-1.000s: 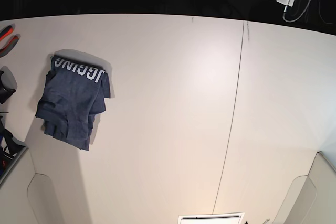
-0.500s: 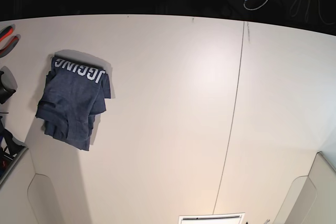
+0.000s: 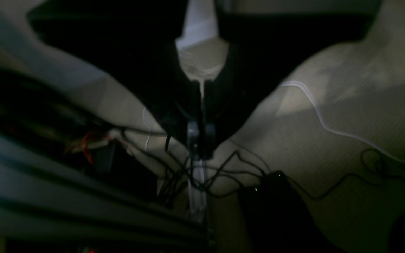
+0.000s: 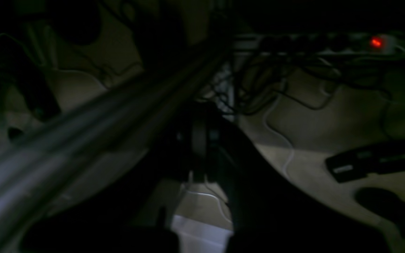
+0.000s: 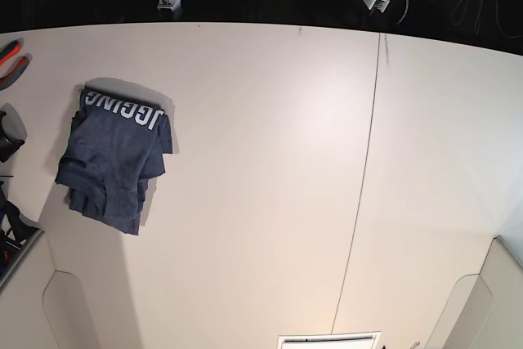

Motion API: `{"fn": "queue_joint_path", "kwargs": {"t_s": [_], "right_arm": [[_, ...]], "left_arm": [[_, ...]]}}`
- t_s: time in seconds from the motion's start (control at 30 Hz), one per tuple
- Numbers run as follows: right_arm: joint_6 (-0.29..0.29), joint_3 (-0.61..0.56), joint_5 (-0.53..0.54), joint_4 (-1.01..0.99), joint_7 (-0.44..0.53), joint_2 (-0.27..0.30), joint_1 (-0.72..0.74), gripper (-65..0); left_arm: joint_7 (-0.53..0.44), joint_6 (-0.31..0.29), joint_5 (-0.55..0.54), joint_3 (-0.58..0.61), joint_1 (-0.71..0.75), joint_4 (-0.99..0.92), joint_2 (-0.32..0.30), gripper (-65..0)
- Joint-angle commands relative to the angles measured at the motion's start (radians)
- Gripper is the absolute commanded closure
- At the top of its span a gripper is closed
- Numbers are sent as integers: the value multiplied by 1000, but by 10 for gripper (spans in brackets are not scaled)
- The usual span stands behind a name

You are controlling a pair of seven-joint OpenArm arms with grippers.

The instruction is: Layout the t-shirt on the table in an organized manner, then fold the t-shirt properly

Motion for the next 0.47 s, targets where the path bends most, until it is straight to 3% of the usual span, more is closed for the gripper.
{"fn": "queue_joint_path", "kwargs": {"t_s": [0.0,0.17,0.3,0.43], "right_arm": [[-21,1,0,1,-8,4,-3,0],[-40,1,0,2,-98,1,2,0],[-41,1,0,2,-105,1,2,0],[-51,1,5,2,-116,2,2,0]], "left_arm": [[-1,-6,21,-1,-6,-20,-8,0],[-3,57,93,-1,-56,-91,-8,0],[-5,51,93,-1,-62,-81,-8,0],[-4,7,93,-1,-63,-57,-6,0]]}}
